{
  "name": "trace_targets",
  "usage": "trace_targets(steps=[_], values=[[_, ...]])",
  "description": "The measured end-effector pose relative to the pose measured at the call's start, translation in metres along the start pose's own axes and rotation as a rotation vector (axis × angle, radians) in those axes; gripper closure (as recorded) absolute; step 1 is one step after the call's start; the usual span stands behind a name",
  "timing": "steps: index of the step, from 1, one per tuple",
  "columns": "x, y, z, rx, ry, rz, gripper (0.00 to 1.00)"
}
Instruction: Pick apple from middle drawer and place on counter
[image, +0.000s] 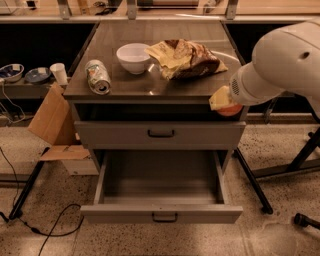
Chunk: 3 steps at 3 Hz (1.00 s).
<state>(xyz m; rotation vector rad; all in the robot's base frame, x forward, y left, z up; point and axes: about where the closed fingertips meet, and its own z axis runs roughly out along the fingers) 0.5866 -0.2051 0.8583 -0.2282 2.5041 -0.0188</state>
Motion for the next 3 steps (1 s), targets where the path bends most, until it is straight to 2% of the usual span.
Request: trace_targets(steps=[1, 3], values=[[-0.026, -0.006, 0.0, -0.001, -0.024, 0.003, 1.0], [-0.075, -0.021, 0.027, 0.007, -0.034, 0.028, 1.0]])
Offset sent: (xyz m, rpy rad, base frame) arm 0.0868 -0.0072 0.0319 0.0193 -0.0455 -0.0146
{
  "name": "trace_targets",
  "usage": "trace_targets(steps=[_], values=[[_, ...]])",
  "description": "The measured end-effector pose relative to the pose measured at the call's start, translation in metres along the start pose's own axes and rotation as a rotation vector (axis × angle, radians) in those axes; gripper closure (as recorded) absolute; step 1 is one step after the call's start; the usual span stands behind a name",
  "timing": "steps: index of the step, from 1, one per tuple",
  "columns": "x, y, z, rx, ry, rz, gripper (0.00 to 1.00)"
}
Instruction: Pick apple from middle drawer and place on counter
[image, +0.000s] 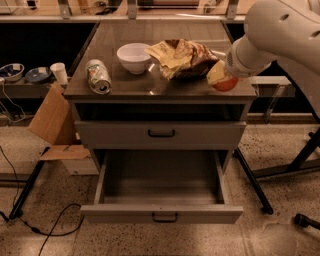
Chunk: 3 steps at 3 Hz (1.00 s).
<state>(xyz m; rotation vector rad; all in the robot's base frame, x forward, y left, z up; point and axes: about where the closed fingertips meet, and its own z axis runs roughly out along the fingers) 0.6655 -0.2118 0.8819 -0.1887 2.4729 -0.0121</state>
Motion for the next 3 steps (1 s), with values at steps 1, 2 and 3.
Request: trace_targets(steps=[1, 2, 3], values=[[-0.015, -0.007, 0.016, 0.029, 0.012, 0.012, 1.0], [-0.025, -0.012, 0.026, 0.058, 0.023, 0.024, 0.81], [-0.03, -0.014, 0.033, 0.074, 0.035, 0.029, 0.58]])
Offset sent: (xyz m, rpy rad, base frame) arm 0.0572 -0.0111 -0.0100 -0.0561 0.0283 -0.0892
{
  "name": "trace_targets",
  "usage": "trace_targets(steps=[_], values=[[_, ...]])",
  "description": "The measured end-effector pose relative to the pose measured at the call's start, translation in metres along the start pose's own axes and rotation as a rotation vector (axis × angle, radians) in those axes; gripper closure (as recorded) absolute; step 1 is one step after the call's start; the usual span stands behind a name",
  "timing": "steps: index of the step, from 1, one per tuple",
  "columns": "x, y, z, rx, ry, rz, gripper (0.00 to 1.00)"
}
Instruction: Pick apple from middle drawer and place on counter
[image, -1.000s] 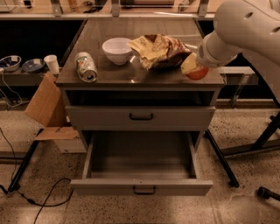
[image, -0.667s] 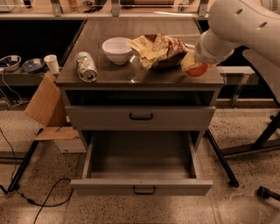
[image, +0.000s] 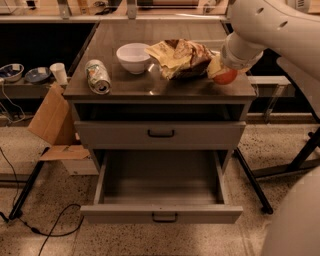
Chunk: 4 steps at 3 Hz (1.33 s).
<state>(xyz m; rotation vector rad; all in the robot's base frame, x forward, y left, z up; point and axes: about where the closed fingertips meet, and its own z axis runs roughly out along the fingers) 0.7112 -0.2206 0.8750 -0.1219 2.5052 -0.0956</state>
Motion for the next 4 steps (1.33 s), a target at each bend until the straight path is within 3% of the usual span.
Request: trace_targets(steps=[2, 3, 4], values=[[-0.001, 0.001, 0.012, 0.015, 0.019, 0.006, 0.12], [0.001, 0.002, 0.017, 0.026, 0.037, 0.005, 0.0], [0.001, 0.002, 0.017, 0.026, 0.037, 0.005, 0.0]])
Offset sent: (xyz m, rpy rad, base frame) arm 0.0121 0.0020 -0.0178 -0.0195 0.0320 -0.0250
